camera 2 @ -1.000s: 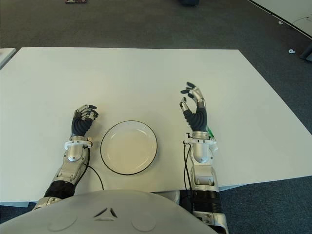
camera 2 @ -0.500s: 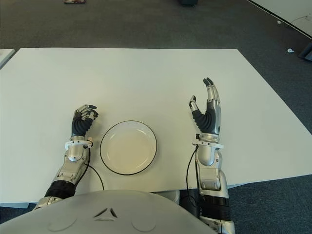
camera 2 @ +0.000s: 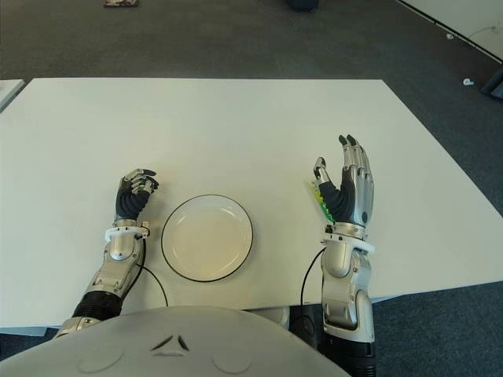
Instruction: Put the toothpaste on the table into the plate.
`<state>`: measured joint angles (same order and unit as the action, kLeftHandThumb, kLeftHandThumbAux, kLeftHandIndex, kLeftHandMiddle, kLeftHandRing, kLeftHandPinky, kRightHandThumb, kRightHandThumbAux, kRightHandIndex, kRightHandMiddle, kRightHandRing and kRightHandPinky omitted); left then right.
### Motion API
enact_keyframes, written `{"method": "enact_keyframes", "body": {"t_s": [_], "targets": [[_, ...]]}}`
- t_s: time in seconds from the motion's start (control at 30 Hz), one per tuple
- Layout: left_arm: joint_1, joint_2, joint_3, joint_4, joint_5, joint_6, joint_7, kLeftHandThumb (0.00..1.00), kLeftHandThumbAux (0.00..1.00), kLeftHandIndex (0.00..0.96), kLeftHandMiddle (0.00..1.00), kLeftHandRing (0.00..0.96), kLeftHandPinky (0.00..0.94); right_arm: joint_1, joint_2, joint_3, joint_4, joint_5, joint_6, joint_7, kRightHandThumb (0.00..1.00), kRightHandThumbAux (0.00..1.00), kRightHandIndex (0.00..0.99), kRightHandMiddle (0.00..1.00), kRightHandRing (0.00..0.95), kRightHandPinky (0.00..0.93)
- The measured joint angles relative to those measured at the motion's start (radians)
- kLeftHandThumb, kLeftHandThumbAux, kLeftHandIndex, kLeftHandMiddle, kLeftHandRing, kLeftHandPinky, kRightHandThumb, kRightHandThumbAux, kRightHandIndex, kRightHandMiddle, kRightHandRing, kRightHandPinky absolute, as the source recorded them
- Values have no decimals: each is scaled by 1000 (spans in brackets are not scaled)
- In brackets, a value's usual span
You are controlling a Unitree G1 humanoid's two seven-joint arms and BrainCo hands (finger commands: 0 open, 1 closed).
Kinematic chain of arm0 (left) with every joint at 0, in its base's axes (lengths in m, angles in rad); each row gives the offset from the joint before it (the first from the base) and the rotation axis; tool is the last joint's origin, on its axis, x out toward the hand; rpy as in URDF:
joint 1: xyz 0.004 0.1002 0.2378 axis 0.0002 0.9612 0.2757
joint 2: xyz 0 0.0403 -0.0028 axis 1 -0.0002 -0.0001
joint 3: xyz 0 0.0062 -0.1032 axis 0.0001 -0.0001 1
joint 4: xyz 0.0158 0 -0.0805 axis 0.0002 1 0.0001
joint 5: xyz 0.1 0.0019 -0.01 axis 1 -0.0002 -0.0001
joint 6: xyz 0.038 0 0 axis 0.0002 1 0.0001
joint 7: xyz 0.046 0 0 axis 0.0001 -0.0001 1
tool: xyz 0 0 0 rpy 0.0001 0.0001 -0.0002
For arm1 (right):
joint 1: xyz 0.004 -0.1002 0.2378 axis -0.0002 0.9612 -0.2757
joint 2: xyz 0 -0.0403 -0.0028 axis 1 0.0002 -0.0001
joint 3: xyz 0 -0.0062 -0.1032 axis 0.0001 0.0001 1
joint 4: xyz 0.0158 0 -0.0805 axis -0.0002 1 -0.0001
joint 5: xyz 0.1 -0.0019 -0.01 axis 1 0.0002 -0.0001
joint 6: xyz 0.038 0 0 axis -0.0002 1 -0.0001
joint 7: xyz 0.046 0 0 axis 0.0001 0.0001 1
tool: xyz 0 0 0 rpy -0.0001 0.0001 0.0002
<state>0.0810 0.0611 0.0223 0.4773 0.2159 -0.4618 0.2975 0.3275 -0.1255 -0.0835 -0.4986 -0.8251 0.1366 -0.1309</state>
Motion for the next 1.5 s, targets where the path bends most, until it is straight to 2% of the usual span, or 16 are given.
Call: {"method": "enact_keyframes", "body": {"t_s": [0.1, 0.23, 0.37, 0.5, 0.7, 1.07, 1.5], "targets": [[0, 0, 0, 1, 0, -2, 0, 707, 720, 431, 566, 553, 512, 3, 14, 16, -44, -73, 101, 64, 534, 142, 0, 0, 0, 0], [-2, 0, 1, 5, -4, -5, 0, 707, 720, 431, 563, 554, 523, -8, 37, 47, -82, -222, 261, 196, 528, 132, 0, 0, 0, 0], [-7, 1, 2, 14, -6, -10, 0, 707, 721, 430, 561, 556, 538, -28, 44, 66, -84, -295, 341, 271, 507, 130, 0, 0, 0, 0], [-13, 3, 3, 26, -10, -21, -1, 705, 721, 430, 560, 558, 540, -47, 24, 63, -47, -306, 356, 282, 494, 130, 0, 0, 0, 0], [-22, 4, 8, 56, -43, -75, -18, 699, 723, 429, 550, 552, 535, -47, 0, 61, -1, -308, 369, 272, 486, 140, 0, 0, 0, 0], [-61, 4, 37, 138, -151, -215, -106, 692, 722, 428, 537, 545, 528, -52, -38, 60, 114, -287, 370, 221, 505, 155, 0, 0, 0, 0], [-81, -1, 65, 187, -211, -292, -158, 690, 718, 430, 539, 547, 531, -121, -85, 70, 299, -233, 378, 201, 528, 154, 0, 0, 0, 0]]}}
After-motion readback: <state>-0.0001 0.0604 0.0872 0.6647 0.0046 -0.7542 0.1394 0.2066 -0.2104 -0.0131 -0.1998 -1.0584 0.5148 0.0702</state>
